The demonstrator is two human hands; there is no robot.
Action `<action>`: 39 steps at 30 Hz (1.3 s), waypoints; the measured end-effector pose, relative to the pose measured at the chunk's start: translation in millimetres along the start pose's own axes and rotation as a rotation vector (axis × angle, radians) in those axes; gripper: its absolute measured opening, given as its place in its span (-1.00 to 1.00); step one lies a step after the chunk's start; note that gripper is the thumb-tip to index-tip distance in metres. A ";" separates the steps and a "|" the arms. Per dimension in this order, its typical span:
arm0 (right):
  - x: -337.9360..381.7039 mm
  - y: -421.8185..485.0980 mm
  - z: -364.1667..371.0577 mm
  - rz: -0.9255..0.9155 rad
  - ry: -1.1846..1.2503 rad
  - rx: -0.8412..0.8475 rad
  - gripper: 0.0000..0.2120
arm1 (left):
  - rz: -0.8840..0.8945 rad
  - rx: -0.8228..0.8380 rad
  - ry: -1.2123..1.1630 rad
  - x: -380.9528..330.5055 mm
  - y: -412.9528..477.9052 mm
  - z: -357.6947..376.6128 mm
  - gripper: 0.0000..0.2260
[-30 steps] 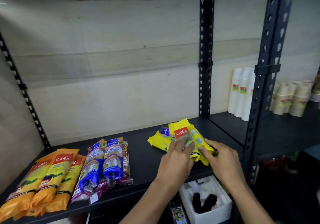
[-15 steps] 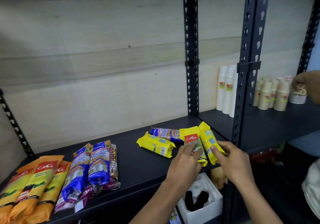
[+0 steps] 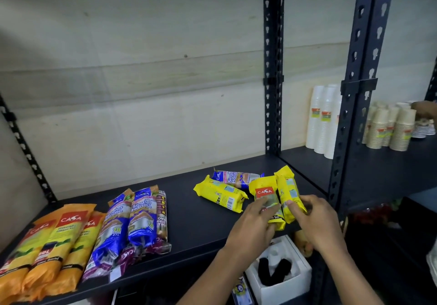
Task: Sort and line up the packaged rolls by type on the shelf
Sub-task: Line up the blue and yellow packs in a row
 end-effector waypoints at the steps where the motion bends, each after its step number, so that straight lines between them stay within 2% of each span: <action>1: 2.0 0.0 0.9 0.008 -0.031 0.020 -0.67 | 0.001 0.003 -0.007 2.4 -3.5 -4.6 -0.54; 5: 21.3 -6.9 3.1 -0.027 -0.170 -0.007 -0.58 | -0.036 0.007 0.007 20.0 -19.3 -36.5 -0.48; 8: 46.3 -16.2 12.1 -0.144 -0.255 -0.052 -0.52 | -0.082 -0.006 0.064 41.8 -31.1 -66.4 -0.47; 13: 81.7 -30.2 31.8 -0.349 -0.311 -0.184 -0.66 | -0.144 -0.084 0.142 81.4 -57.7 -114.5 -0.49; 17: 68.1 -19.5 41.2 -0.233 -0.349 -0.107 -0.62 | -0.188 -0.093 0.187 103.4 -79.3 -140.0 -0.51; 20: 75.8 -23.9 46.5 -0.313 -0.308 -0.096 -0.69 | -0.223 -0.115 0.211 115.6 -97.1 -157.3 -0.53; 24: 113.3 -46.3 79.4 -0.355 -0.096 0.072 -0.68 | -0.322 -0.136 0.270 139.0 -129.6 -183.2 -0.55; 27: 145.6 -68.6 114.2 -0.373 -0.038 0.234 -0.65 | -0.384 -0.113 0.310 158.0 -156.7 -203.3 -0.48; 32: 191.5 -101.1 166.0 -0.443 0.078 0.479 -0.59 | -0.533 0.113 0.324 179.1 -192.0 -215.1 -0.27; 35: 211.6 -117.5 195.0 -0.463 0.127 0.652 -0.48 | -0.581 0.270 0.275 187.8 -201.6 -212.0 -0.25; 39: 219.4 -133.2 222.2 -0.447 0.129 0.792 -0.30 | -0.586 0.318 0.168 197.1 -205.5 -206.4 -0.25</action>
Point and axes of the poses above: each hand's wrist, its own y-axis towards the middle knuckle, its own z-axis out of the palm, x = y × z, the point moved 6 cm from there along y, towards the middle knuckle, and after that the axes turned 8 degrees about y, right-handed, at the moved point
